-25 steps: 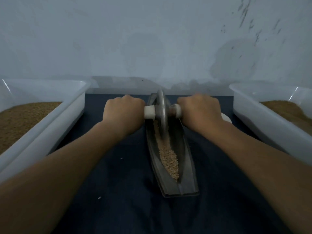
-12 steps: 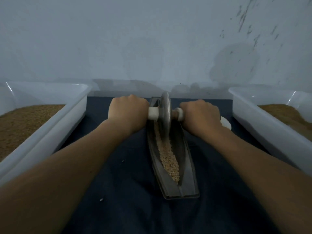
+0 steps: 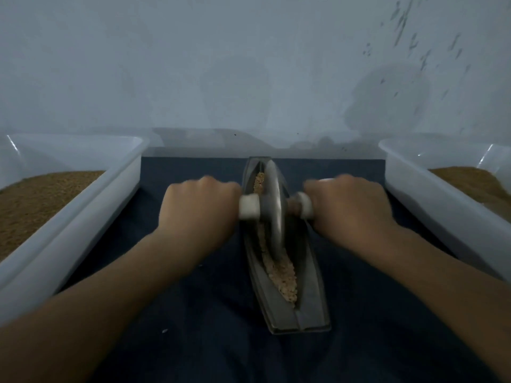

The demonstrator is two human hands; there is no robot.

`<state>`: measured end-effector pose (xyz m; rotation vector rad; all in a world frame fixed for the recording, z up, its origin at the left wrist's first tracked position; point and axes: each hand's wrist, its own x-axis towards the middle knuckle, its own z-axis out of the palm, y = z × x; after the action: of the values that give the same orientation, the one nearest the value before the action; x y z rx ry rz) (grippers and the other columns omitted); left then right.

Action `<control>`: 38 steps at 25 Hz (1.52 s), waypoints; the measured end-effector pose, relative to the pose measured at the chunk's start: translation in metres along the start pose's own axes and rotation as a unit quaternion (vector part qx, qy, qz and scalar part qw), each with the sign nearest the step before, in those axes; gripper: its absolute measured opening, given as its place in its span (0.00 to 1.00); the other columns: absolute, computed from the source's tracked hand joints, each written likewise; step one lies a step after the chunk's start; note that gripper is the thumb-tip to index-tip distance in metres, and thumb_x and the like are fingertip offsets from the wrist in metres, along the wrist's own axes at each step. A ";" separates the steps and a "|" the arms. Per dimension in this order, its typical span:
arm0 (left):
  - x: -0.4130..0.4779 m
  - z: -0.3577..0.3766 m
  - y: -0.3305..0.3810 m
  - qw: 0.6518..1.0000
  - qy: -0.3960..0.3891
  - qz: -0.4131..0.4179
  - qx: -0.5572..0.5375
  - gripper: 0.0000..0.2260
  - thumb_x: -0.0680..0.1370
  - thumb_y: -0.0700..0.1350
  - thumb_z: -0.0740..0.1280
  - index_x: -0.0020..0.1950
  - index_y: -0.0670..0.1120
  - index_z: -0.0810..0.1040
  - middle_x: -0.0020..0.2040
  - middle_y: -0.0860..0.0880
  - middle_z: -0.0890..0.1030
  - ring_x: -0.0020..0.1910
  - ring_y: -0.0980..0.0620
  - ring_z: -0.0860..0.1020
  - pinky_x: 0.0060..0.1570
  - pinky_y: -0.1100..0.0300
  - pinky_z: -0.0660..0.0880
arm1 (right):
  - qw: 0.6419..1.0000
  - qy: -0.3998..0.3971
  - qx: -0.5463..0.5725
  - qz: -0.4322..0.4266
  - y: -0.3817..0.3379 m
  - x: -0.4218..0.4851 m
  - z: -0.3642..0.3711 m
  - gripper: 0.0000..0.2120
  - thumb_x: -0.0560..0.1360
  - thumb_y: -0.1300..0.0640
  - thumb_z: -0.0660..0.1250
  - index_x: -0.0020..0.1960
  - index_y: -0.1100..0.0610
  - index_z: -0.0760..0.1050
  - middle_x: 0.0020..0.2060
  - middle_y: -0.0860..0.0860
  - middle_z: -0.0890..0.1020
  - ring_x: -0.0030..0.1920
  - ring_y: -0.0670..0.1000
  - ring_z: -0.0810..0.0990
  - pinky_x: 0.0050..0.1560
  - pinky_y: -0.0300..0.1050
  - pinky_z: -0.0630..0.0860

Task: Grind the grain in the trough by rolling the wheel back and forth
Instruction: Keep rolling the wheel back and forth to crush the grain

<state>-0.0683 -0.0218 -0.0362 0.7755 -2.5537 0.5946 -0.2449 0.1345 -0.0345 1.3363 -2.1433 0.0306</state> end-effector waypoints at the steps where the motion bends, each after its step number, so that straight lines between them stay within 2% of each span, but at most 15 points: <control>1: 0.017 0.006 0.001 1.000 -0.004 -0.020 -0.006 0.07 0.74 0.48 0.67 0.42 0.51 0.69 0.32 0.52 0.65 0.27 0.50 0.63 0.29 0.56 0.61 | 0.999 -0.023 0.020 0.021 -0.002 0.019 0.005 0.15 0.72 0.51 0.69 0.38 0.45 0.62 0.34 0.47 0.74 0.32 0.52 0.70 0.30 0.42 0.62; 4: 0.049 0.000 0.001 0.998 -0.058 -0.029 -0.019 0.04 0.77 0.46 0.65 0.51 0.51 0.77 0.39 0.49 0.73 0.35 0.47 0.70 0.36 0.53 0.67 | 0.993 -0.078 0.058 0.072 -0.004 0.050 0.011 0.08 0.75 0.53 0.67 0.41 0.47 0.68 0.41 0.51 0.79 0.43 0.57 0.78 0.39 0.48 0.70; 7: 0.024 -0.016 0.001 1.000 -0.018 0.022 0.003 0.04 0.74 0.48 0.68 0.47 0.52 0.75 0.34 0.51 0.68 0.31 0.49 0.67 0.31 0.55 0.64 | 0.992 -0.080 0.084 0.055 0.002 0.010 0.004 0.10 0.72 0.51 0.66 0.38 0.46 0.64 0.37 0.47 0.75 0.37 0.55 0.76 0.34 0.46 0.71; 9: -0.013 -0.025 -0.001 0.996 0.043 0.080 0.001 0.15 0.66 0.48 0.74 0.39 0.52 0.66 0.29 0.53 0.60 0.24 0.51 0.58 0.26 0.61 0.53 | 0.999 -0.019 0.047 0.007 0.004 -0.031 -0.005 0.16 0.66 0.49 0.65 0.36 0.45 0.56 0.30 0.46 0.70 0.28 0.50 0.68 0.26 0.40 0.60; 12: -0.029 -0.031 -0.010 0.992 0.074 0.094 -0.028 0.25 0.58 0.46 0.77 0.36 0.52 0.58 0.26 0.54 0.57 0.22 0.53 0.51 0.29 0.65 0.46 | 0.999 0.044 0.004 -0.032 0.010 -0.044 -0.019 0.23 0.62 0.47 0.68 0.37 0.42 0.51 0.25 0.44 0.63 0.24 0.44 0.55 0.27 0.35 0.48; 14: -0.020 -0.020 -0.004 0.998 0.019 0.052 0.003 0.20 0.64 0.48 0.74 0.37 0.53 0.60 0.27 0.54 0.57 0.23 0.53 0.51 0.27 0.63 0.48 | 1.000 0.006 -0.016 -0.017 0.005 -0.029 -0.015 0.22 0.64 0.48 0.70 0.35 0.44 0.54 0.26 0.43 0.63 0.25 0.44 0.58 0.27 0.37 0.49; 17: 0.019 0.007 0.000 1.000 0.001 -0.014 -0.016 0.07 0.75 0.47 0.67 0.43 0.51 0.69 0.32 0.52 0.64 0.29 0.49 0.65 0.30 0.56 0.61 | 0.999 -0.031 0.019 0.028 -0.003 0.021 0.001 0.13 0.72 0.52 0.69 0.39 0.46 0.63 0.33 0.46 0.70 0.33 0.52 0.72 0.31 0.43 0.60; 21: 0.025 0.004 -0.003 0.998 -0.028 -0.030 -0.049 0.02 0.76 0.47 0.65 0.47 0.52 0.73 0.35 0.52 0.67 0.32 0.49 0.67 0.33 0.54 0.65 | 0.998 -0.056 0.019 0.032 -0.003 0.038 -0.003 0.11 0.73 0.52 0.68 0.40 0.46 0.66 0.37 0.48 0.74 0.37 0.53 0.71 0.35 0.46 0.65; 25: -0.029 -0.016 -0.008 0.995 0.072 0.067 -0.023 0.21 0.64 0.48 0.74 0.37 0.53 0.59 0.27 0.55 0.57 0.23 0.54 0.51 0.27 0.63 0.48 | 0.999 0.037 -0.003 -0.031 0.002 -0.026 -0.020 0.15 0.64 0.49 0.63 0.33 0.47 0.55 0.27 0.44 0.64 0.26 0.45 0.60 0.27 0.38 0.50; 27: -0.031 -0.024 -0.011 0.991 0.097 0.088 -0.033 0.24 0.59 0.46 0.75 0.36 0.52 0.58 0.26 0.54 0.57 0.22 0.53 0.51 0.28 0.66 0.47 | 0.996 0.079 0.017 -0.042 0.008 -0.040 -0.022 0.12 0.61 0.47 0.60 0.32 0.47 0.55 0.25 0.43 0.59 0.25 0.42 0.54 0.28 0.35 0.46; 30: -0.012 -0.009 -0.003 0.999 0.018 0.043 0.010 0.17 0.66 0.48 0.72 0.37 0.52 0.63 0.28 0.53 0.59 0.23 0.53 0.53 0.26 0.62 0.50 | 1.000 0.008 0.009 0.001 0.004 -0.020 -0.007 0.15 0.63 0.49 0.67 0.32 0.46 0.59 0.26 0.43 0.65 0.25 0.45 0.60 0.27 0.37 0.52; 32: 0.022 0.007 -0.002 1.000 0.003 0.009 0.008 0.05 0.74 0.48 0.67 0.44 0.52 0.72 0.32 0.52 0.63 0.28 0.51 0.63 0.29 0.57 0.61 | 0.998 -0.028 0.038 0.046 -0.001 0.016 0.009 0.12 0.70 0.51 0.68 0.36 0.46 0.64 0.32 0.46 0.73 0.30 0.50 0.70 0.29 0.41 0.60; 34: 0.046 0.004 -0.002 0.999 -0.041 -0.004 -0.003 0.04 0.76 0.47 0.65 0.51 0.51 0.77 0.37 0.51 0.70 0.34 0.48 0.70 0.34 0.54 0.66 | 0.994 -0.055 0.052 0.076 -0.003 0.043 0.015 0.08 0.73 0.53 0.67 0.39 0.47 0.68 0.39 0.50 0.78 0.37 0.55 0.75 0.36 0.46 0.69; 36: 0.048 -0.004 -0.001 0.998 -0.058 0.001 -0.007 0.06 0.76 0.47 0.65 0.52 0.52 0.77 0.40 0.49 0.74 0.38 0.46 0.75 0.36 0.54 0.67 | 0.993 -0.071 0.058 0.076 0.000 0.043 0.011 0.08 0.74 0.53 0.66 0.39 0.47 0.68 0.40 0.50 0.79 0.38 0.55 0.75 0.37 0.47 0.70; 38: 0.022 -0.010 -0.002 0.999 -0.033 0.023 -0.006 0.04 0.74 0.49 0.67 0.47 0.53 0.75 0.36 0.51 0.70 0.33 0.48 0.71 0.33 0.55 0.65 | 0.995 -0.067 0.062 0.039 0.004 0.017 0.004 0.13 0.71 0.52 0.67 0.35 0.46 0.63 0.36 0.47 0.75 0.36 0.52 0.75 0.31 0.43 0.64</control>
<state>-0.0816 -0.0276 -0.0166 0.7446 -2.6395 0.5765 -0.2554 0.1219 -0.0279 1.3564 -2.3397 0.1100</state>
